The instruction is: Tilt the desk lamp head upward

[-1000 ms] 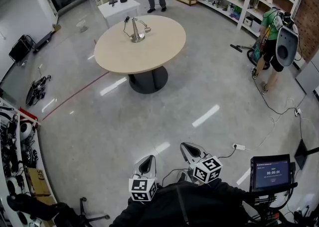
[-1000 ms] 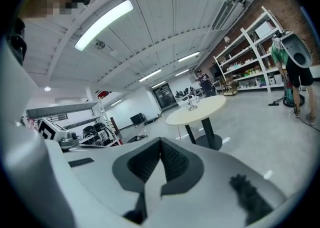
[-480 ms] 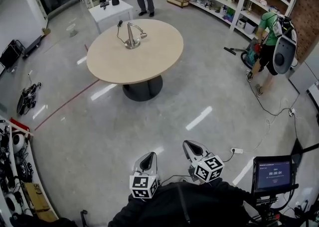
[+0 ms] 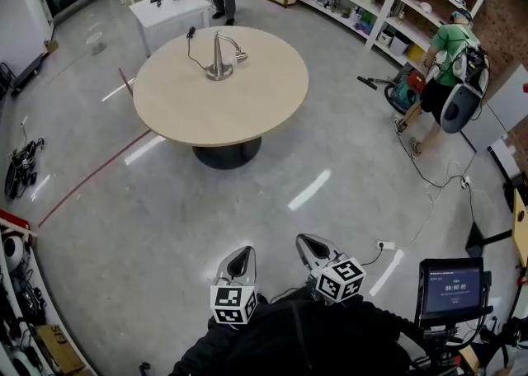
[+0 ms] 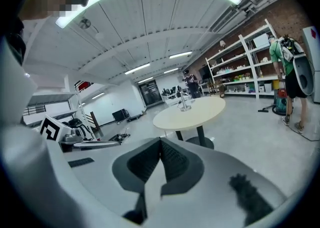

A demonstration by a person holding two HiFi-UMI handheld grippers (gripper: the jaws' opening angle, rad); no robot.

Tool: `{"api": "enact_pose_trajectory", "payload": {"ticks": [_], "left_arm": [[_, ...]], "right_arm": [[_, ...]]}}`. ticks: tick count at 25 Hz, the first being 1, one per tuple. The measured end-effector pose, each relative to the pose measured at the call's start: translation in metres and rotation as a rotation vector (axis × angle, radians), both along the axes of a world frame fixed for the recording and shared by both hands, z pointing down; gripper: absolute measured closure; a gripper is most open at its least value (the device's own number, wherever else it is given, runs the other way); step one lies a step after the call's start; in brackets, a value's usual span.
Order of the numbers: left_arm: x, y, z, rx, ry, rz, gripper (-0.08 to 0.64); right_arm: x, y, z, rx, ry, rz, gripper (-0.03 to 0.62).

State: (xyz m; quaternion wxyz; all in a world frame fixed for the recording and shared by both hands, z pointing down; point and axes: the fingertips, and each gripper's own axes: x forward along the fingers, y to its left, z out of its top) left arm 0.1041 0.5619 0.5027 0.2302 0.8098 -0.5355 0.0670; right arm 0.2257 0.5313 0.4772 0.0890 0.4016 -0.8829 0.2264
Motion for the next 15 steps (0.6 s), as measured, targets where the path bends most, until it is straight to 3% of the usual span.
{"api": "enact_pose_trajectory", "payload": {"ticks": [9, 15], "left_arm": [[-0.028, 0.003, -0.009, -0.006, 0.024, -0.022, 0.554], [-0.051, -0.066, 0.007, -0.022, -0.016, -0.084, 0.554]], "right_arm": [[-0.037, -0.008, -0.014, 0.007, 0.035, -0.047, 0.598], [-0.059, -0.087, 0.001, 0.010, -0.027, -0.094, 0.598]]}}
